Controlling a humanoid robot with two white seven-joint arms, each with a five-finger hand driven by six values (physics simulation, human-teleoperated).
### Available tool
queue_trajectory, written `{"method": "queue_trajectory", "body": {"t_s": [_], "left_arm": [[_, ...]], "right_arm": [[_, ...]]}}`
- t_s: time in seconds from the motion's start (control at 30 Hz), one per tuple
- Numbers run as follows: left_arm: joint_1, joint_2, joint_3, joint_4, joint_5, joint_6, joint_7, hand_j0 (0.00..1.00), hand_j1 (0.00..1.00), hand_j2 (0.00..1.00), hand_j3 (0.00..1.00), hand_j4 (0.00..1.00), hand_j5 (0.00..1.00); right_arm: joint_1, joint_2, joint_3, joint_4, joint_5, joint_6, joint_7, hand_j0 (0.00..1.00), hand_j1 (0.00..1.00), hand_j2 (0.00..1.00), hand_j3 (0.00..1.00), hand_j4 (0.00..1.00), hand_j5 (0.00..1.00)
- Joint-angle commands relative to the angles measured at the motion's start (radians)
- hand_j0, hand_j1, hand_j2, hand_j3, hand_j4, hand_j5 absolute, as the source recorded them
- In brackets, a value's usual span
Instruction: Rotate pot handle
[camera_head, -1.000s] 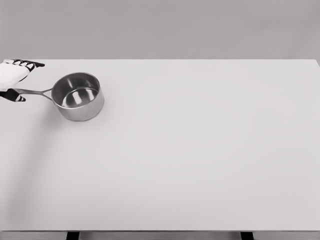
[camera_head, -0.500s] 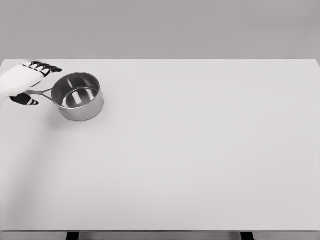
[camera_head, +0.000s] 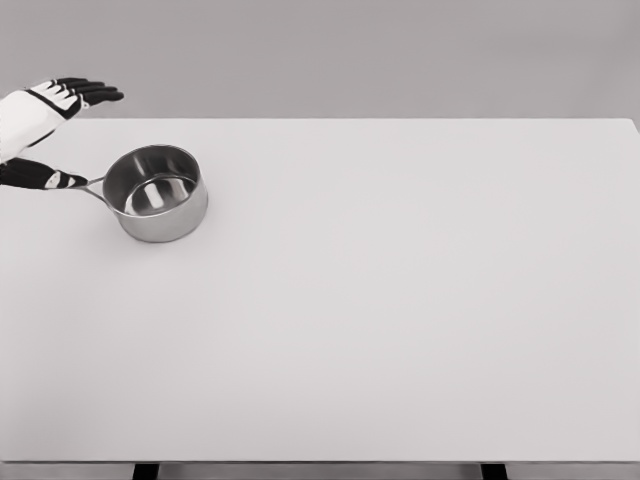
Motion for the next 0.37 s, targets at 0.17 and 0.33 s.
{"method": "queue_trajectory", "body": {"t_s": [0.17,0.33], "left_arm": [[0.064,-0.041,0.001,-0.010,0.103,-0.003,-0.009,1.00,1.00,1.00,1.00,1.00,1.00],[0.104,-0.041,0.004,-0.089,0.103,-0.003,-0.009,1.00,1.00,1.00,1.00,1.00,1.00]], "right_arm": [[0.000,0.000,0.000,0.000,0.000,0.000,0.000,1.00,1.00,1.00,1.00,1.00,1.00],[0.000,0.000,0.000,0.000,0.000,0.000,0.000,1.00,1.00,1.00,1.00,1.00,1.00]]}}
